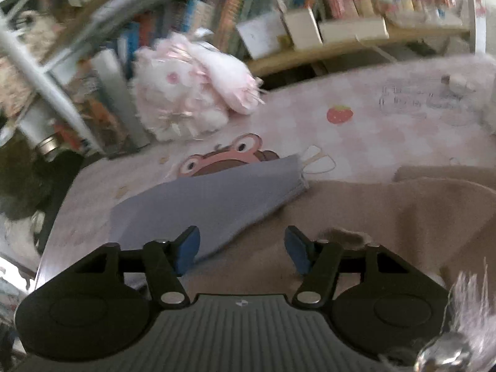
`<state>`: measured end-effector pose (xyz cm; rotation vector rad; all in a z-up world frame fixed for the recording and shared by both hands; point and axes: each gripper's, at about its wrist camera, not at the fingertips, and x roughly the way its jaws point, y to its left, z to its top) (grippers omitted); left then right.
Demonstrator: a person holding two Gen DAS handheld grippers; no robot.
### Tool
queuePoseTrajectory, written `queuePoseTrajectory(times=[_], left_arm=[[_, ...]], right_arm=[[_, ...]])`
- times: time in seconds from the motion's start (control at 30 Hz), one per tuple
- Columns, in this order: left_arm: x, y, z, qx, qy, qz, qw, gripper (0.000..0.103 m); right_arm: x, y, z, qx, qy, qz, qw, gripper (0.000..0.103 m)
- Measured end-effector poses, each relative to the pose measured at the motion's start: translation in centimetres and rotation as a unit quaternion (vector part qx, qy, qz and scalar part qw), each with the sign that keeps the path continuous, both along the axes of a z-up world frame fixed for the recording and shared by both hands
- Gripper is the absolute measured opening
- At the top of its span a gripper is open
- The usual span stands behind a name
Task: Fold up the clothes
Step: 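Lift and shake the sweater with the right gripper to unfold it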
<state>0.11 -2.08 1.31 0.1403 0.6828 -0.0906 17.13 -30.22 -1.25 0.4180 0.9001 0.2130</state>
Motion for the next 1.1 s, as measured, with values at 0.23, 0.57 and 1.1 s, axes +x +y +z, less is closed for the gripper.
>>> queuePoseTrajectory(times=[0.23,0.57,1.1], left_arm=[[-0.8,0.7,0.1,0.026,0.005,0.021,0.9994,0.103],[-0.8,4.0,0.3,0.003,0.007,0.064,0.9979,0.103],[-2.8,13.0,0.7,0.016,-0.007,0.114,0.9933,0.103]], right_arm=[[5.4,1.1,-4.0,-0.009,0.050,-0.030,0.998,0.025],[5.7,8.6,2.8,0.060,-0.033,0.070,0.995,0.005],[5.7,34.4,14.6,0.115,-0.113,0.267,0.950,0.005]])
